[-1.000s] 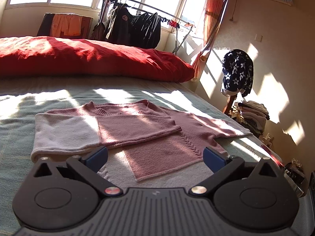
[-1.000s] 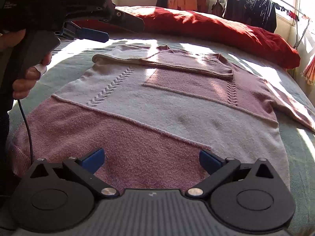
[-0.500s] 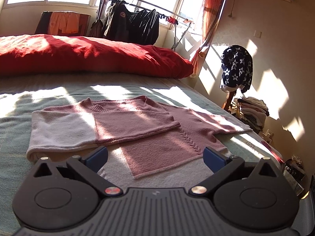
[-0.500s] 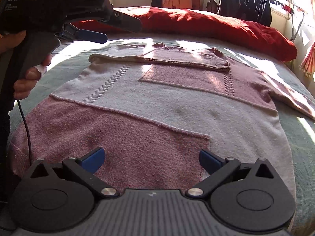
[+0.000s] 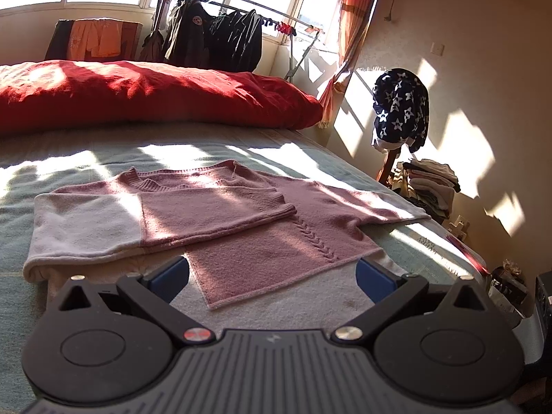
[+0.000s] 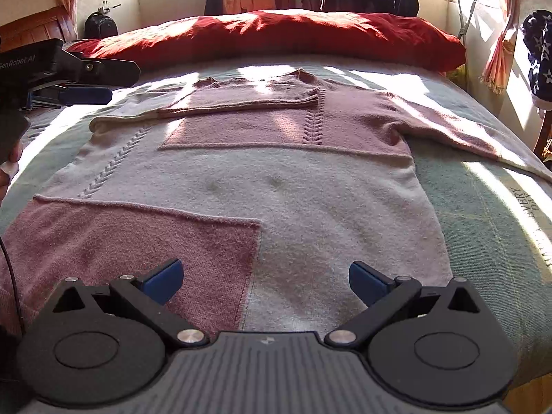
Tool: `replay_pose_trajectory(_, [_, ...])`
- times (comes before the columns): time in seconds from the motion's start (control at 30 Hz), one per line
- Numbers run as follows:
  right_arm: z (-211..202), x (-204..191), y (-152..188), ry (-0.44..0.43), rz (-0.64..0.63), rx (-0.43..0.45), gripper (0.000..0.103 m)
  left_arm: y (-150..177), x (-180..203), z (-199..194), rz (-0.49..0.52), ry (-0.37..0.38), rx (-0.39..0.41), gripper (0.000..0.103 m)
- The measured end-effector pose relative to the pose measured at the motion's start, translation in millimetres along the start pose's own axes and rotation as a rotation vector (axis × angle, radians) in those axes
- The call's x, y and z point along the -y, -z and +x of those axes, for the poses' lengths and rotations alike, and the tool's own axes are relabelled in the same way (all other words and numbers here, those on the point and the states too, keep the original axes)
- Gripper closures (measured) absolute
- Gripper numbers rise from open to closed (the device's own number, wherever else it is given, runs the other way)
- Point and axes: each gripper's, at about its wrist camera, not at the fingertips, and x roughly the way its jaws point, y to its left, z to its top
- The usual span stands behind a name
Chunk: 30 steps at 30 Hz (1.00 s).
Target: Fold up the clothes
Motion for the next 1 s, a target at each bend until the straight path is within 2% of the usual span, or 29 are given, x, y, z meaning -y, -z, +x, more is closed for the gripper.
replay_pose_trajectory(0.07, [3,10,6,0.009,0.043,-0.020,0.000,0,-2,1,-0.008,0.001,0.004,0.001])
replay_pose_trajectory(0.13, [0,18,6,-0.006,0.067,0.002,0.000,-1,-4,1,-0.018,-0.002,0.008,0.001])
replay_pose_trajectory(0.37, [13,39,-36,0.023,0.080,0.110,0.000,-2,-9,8,-0.039,-0.019,0.001,0.001])
replay_pose_trajectory(0.43, [27,48,-44,0.012,0.108,0.102,0.000,-2,-10,10,-0.041,-0.020,-0.002,0.001])
replay_pose_trajectory(0.53, [45,63,-44,0.012,0.166,0.066,0.000,-2,-12,13,-0.041,-0.022,-0.010,0.001])
replay_pose_trajectory(0.6, [45,71,-39,0.015,0.193,0.073,0.000,-2,-13,15,-0.046,-0.024,-0.012,0.001])
replay_pose_trajectory(0.8, [33,62,-45,0.021,0.126,0.107,0.000,-4,-18,20,-0.070,-0.031,-0.011,0.001])
replay_pose_trajectory(1.0, [48,58,-45,0.001,0.100,0.072,0.000,-3,-20,23,-0.072,-0.034,-0.021,0.001])
